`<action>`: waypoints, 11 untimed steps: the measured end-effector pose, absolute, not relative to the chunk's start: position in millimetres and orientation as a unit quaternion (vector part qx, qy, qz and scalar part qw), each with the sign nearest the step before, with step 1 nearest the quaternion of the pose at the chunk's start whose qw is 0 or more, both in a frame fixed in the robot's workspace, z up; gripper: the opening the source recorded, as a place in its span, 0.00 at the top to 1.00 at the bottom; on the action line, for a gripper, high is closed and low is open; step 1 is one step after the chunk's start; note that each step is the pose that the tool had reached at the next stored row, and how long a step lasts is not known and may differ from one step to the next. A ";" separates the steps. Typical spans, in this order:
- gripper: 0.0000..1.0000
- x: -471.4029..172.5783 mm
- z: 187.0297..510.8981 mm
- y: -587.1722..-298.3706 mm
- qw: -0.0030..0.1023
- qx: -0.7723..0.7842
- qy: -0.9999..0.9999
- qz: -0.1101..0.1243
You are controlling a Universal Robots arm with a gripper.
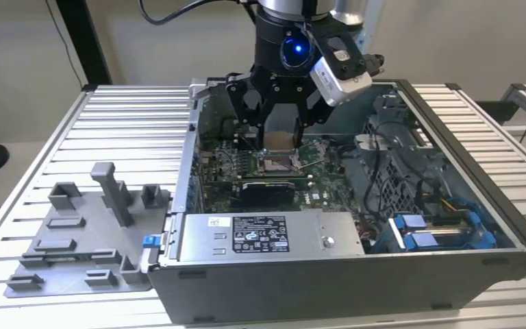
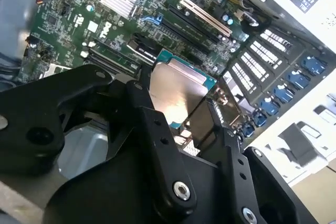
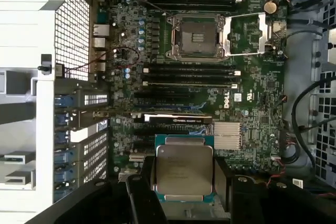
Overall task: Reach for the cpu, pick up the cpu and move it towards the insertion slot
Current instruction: 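Pick up the cpu and move it towards the insertion slot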
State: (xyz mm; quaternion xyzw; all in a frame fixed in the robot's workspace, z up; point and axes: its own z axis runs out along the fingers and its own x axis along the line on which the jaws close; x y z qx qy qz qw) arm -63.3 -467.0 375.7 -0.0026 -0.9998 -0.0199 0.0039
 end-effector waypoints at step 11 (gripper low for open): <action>1.00 -48.1 375.6 -467.0 0.004 -0.003 -1.000 -0.020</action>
